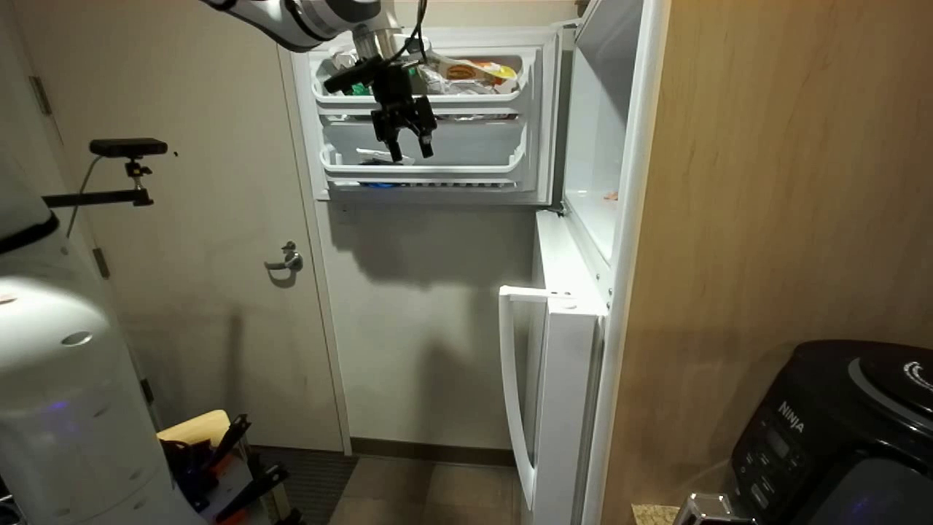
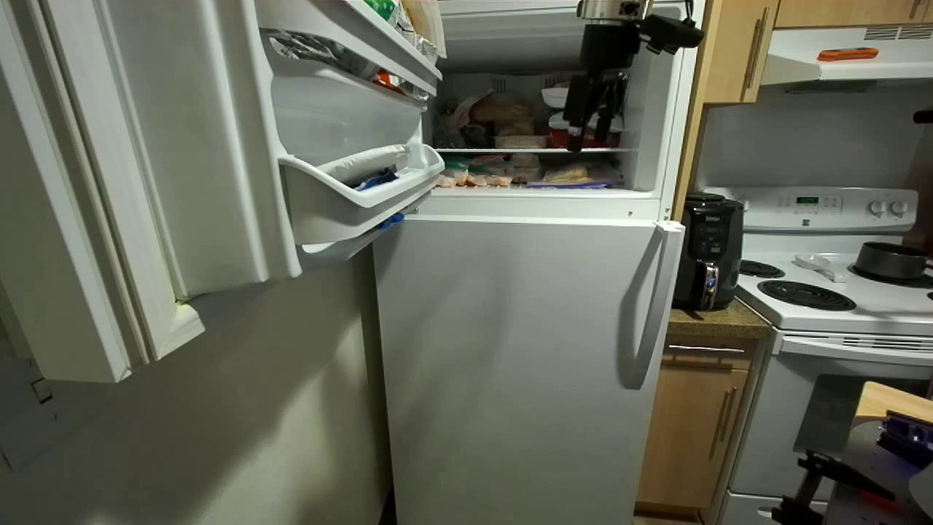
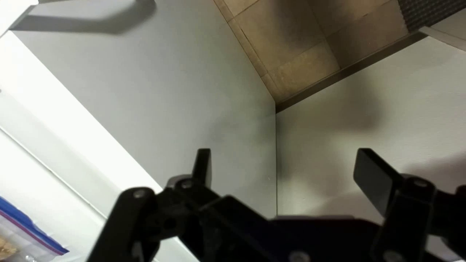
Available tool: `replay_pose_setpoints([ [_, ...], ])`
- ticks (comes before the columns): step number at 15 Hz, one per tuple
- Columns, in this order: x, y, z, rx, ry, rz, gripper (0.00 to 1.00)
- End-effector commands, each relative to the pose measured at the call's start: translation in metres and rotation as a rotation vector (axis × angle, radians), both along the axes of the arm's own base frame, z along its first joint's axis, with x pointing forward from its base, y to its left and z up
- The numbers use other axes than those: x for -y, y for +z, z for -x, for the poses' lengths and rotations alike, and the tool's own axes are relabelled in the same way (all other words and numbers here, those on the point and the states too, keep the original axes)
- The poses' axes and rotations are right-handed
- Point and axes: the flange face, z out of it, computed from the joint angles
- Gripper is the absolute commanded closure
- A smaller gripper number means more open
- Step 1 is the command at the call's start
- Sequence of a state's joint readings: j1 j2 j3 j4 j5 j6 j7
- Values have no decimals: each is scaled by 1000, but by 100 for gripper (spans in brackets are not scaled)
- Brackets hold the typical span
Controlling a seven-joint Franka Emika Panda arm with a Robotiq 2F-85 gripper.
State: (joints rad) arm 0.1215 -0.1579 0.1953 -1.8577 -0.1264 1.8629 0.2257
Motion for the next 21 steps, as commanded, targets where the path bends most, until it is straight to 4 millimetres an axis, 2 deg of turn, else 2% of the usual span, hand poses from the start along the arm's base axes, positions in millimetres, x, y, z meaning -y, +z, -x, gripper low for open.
replay_pose_setpoints([
  [1, -21, -3, -10, 5, 15, -3, 0],
  [13, -100, -9, -4, 0, 174, 11, 0],
  [21, -141, -6, -2, 29, 256, -18, 0],
])
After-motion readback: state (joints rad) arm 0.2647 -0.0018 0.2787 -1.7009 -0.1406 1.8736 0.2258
